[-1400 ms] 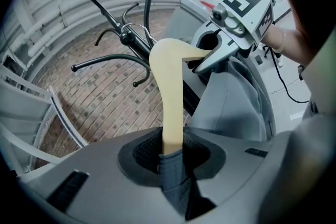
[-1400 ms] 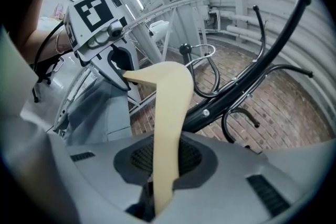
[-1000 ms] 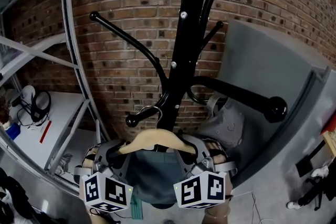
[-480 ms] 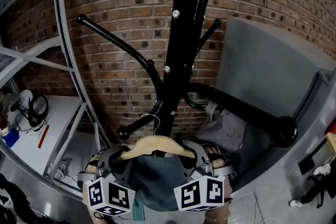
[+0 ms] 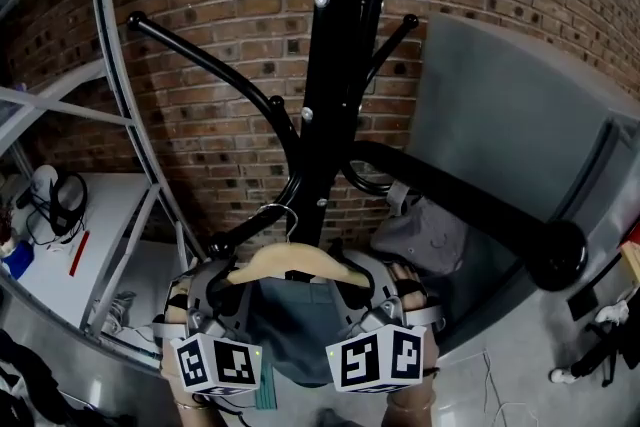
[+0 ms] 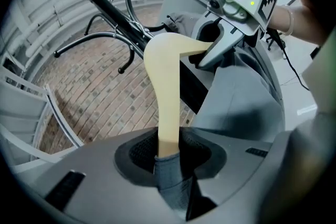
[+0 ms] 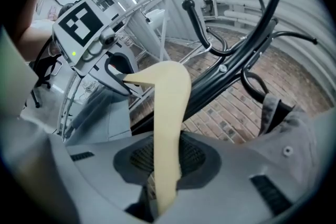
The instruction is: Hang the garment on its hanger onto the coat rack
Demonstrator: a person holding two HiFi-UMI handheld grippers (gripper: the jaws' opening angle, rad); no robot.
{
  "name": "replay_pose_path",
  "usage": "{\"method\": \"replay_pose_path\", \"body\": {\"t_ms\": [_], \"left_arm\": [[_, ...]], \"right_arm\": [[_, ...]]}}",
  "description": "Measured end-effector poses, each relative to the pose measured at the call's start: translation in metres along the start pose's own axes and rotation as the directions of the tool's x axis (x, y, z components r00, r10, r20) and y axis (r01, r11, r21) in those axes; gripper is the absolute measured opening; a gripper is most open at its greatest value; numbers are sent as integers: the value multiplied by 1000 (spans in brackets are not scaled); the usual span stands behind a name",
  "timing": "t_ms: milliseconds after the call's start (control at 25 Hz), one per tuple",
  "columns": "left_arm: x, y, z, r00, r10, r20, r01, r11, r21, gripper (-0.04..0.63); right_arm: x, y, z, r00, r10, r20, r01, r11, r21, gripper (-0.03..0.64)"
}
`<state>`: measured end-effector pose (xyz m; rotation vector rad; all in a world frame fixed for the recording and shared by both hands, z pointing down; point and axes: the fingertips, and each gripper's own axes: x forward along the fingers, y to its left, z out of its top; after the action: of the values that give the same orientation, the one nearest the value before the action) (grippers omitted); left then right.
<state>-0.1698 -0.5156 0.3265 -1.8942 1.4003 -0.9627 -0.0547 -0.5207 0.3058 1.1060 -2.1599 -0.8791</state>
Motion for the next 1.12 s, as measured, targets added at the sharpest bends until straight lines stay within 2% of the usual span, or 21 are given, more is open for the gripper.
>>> {"method": "replay_pose_path", "body": {"t_ms": [240, 440, 680, 1120], "left_arm": [[-6, 3, 5, 998, 52, 33, -53, 999, 6, 120], [-15, 2, 8, 997, 54, 53, -53, 999, -5, 153], [-34, 2, 14, 993, 89, 76, -90, 996, -1, 169], [-89, -12, 20, 988, 108, 109, -105, 994, -34, 170]], "right_arm": [[-6, 2, 5, 1000, 0, 25, -1, 999, 34, 103], [-15, 5, 12, 999, -1, 39, 0, 1000, 30, 132], [-35, 9, 18, 999, -18, 39, 17, 1000, 19, 139], [-82, 22, 29, 997, -68, 44, 67, 997, 32, 143]]}}
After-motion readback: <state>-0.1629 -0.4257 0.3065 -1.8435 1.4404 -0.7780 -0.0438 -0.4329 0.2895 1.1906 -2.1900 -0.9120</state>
